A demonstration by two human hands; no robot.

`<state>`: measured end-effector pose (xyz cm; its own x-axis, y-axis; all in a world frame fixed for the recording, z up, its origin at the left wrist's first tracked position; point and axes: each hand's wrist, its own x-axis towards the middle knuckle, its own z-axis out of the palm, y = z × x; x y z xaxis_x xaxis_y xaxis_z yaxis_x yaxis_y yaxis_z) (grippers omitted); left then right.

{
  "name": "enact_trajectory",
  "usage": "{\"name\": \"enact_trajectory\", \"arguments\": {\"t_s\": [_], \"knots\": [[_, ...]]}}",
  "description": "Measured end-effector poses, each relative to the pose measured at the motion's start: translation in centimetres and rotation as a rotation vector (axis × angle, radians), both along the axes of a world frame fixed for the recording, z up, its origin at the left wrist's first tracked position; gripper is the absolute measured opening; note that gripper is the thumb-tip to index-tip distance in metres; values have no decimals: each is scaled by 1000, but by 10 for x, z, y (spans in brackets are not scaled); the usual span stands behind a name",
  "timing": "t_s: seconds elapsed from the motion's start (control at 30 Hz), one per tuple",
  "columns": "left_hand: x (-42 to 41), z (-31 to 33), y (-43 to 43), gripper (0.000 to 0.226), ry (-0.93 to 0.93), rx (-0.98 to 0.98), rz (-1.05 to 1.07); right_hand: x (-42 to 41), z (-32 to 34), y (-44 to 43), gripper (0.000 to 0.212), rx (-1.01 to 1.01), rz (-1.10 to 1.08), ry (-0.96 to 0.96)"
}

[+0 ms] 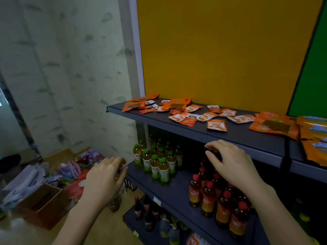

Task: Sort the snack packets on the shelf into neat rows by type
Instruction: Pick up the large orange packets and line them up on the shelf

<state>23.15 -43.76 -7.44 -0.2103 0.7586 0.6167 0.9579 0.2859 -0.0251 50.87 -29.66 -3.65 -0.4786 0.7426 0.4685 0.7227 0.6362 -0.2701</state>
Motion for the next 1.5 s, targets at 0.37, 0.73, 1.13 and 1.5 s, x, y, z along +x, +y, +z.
{"name": "enact_trajectory", "arguments": {"t_s": [0.37, 0.73, 1.13, 1.5], "knots": [[-105, -2, 89, 11, -70, 17, -24, -102, 10, 84, 29, 16, -18, -5], [-216, 52, 245, 23, -228, 152, -26, -199, 55, 223, 32, -44, -139, -67], [-310, 59, 376, 104, -571, -287, 86, -259, 71, 324, 51, -320, -524, -212], [-338, 56, 416, 111, -774, -304, -66, -299, 47, 345, 89, -526, -735, -126]]}}
